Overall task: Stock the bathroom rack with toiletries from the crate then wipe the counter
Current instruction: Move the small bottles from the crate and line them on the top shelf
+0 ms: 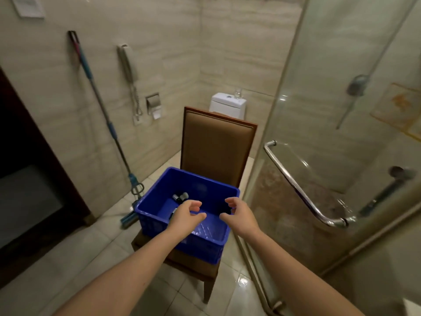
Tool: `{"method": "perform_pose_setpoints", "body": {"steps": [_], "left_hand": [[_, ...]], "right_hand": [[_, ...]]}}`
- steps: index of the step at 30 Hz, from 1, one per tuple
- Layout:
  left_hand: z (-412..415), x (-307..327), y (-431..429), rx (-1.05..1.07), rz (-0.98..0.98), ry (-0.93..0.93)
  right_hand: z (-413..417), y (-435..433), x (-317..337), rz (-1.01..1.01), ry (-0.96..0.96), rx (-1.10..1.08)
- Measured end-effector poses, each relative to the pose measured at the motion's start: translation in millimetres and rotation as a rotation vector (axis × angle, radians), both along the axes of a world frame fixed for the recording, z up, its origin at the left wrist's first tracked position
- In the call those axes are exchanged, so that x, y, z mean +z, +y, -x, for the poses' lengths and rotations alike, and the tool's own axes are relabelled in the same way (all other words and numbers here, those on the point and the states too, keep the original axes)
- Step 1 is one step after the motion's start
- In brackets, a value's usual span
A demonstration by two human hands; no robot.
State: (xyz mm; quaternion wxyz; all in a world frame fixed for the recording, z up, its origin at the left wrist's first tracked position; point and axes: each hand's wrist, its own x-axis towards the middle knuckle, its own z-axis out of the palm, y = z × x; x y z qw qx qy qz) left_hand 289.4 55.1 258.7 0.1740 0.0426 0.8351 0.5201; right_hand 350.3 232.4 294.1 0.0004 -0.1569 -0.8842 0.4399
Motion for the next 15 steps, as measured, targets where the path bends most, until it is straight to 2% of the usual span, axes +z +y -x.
{"method": "perform_pose_setpoints", "body": {"steps": [15], "left_hand": [[69.2, -36.1, -15.3, 0.188, 0.086, -0.080]], "right_hand": [[109.8, 9.5, -55.4, 0.145, -0.111, 0.176]]}}
